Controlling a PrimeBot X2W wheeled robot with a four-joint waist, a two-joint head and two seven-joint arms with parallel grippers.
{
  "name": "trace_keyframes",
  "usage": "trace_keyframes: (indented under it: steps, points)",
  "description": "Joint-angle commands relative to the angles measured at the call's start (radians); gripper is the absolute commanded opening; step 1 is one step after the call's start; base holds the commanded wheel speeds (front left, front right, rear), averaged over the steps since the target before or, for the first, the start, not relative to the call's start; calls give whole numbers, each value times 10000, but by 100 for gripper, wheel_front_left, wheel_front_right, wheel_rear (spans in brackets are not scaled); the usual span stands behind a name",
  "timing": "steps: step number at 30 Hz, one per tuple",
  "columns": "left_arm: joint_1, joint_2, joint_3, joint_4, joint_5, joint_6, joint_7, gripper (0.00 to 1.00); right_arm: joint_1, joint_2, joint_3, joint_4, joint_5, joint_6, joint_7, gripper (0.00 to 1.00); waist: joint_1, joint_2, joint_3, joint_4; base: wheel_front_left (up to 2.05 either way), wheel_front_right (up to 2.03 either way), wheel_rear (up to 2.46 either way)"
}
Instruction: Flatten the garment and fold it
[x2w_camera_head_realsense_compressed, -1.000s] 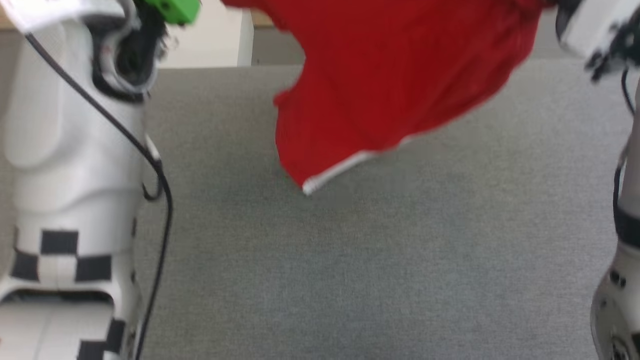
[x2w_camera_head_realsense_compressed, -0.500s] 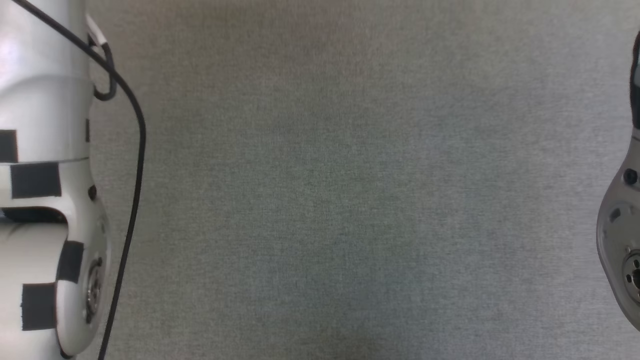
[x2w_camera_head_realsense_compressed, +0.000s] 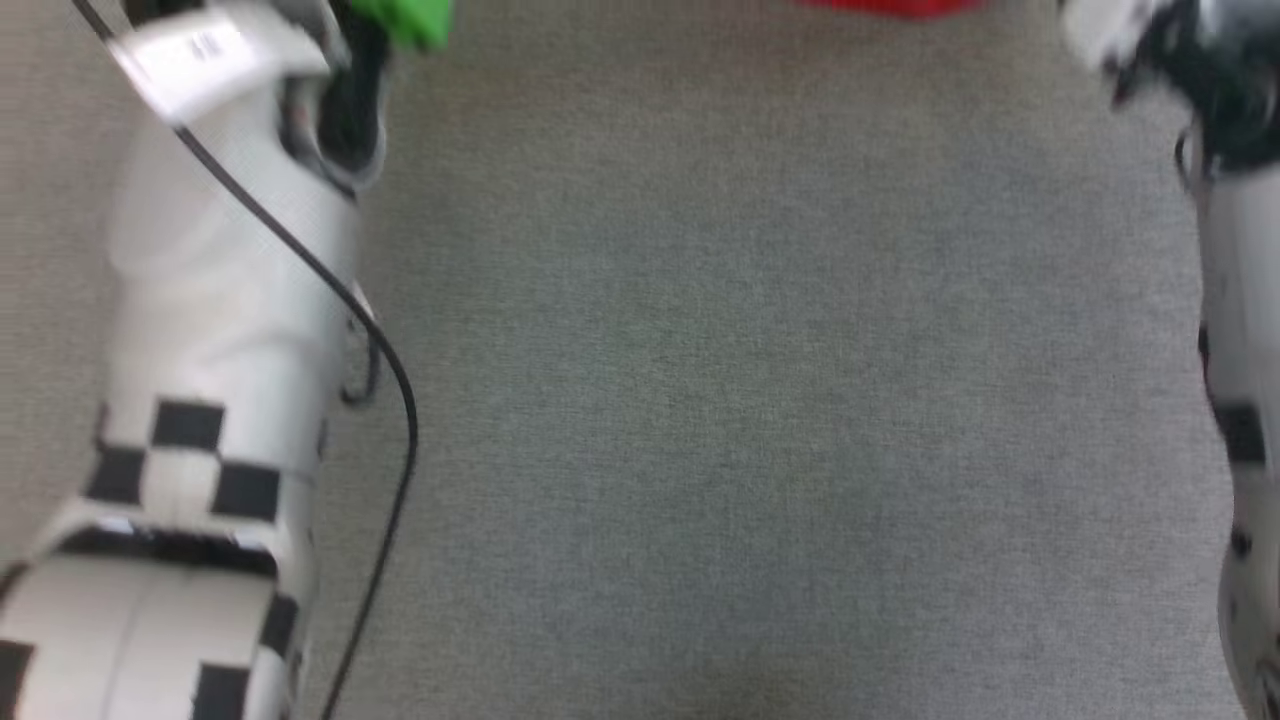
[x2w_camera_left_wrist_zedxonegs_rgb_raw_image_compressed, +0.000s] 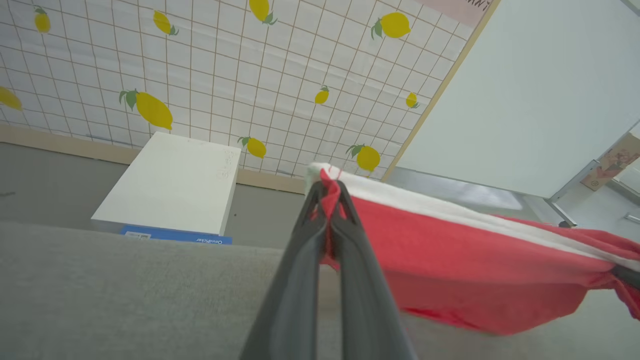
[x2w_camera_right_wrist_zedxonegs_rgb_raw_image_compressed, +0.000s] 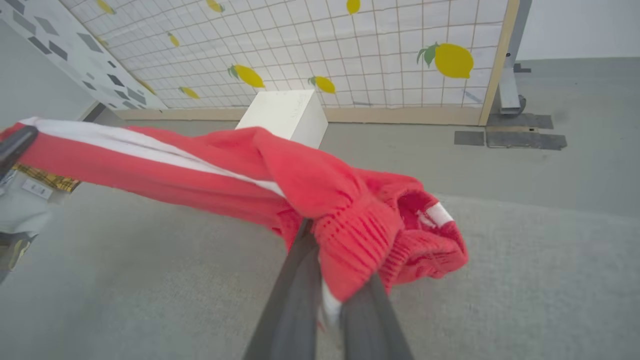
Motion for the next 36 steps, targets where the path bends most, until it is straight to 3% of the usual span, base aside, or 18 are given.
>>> trace_keyframes:
  steps: [1,8,14,18,19,24,28,36]
  points:
    - [670,-45,-126,-55,-236,-62,-130,0,813,-242,148,-296,367,-15,65,0,-2,0,-1252,292,0,0,0]
    - [4327,132,-1064,-1351,-1662,-72,-248,0,5108,-1055,387,-2277,1471,-15,366,0,-2,0,-2918,267,0,0,0]
    - [7247,170,-1130,-2365,-2597,-48,-84,0,8477,-771,-366,-3766,1787,-15,549,0,-2,0,-3777,237,0,0,0]
    - [8850,260,-1101,-3160,-2916,367,254,0,10217,-359,-690,-4593,1687,-15,677,0,-2,0,-4170,160,0,0,0]
    - [9933,423,-1141,-3755,-3014,842,632,0,11216,-96,-800,-5076,1545,-15,853,0,-2,0,-4332,117,0,0,0]
    - [11266,731,-1054,-4778,-3110,1549,994,0,12375,245,-930,-5661,1392,-15,1287,0,-2,0,-4470,57,0,0,0]
    - [11586,850,-932,-5537,-3086,1800,929,0,12676,430,-1100,-5942,1308,-15,1505,0,-2,0,-4524,7,0,0,0]
    - [9935,946,-925,-5825,-2811,1974,1216,0,12116,564,-1191,-6372,1138,-15,1972,0,-2,0,-4181,-260,0,0,0]
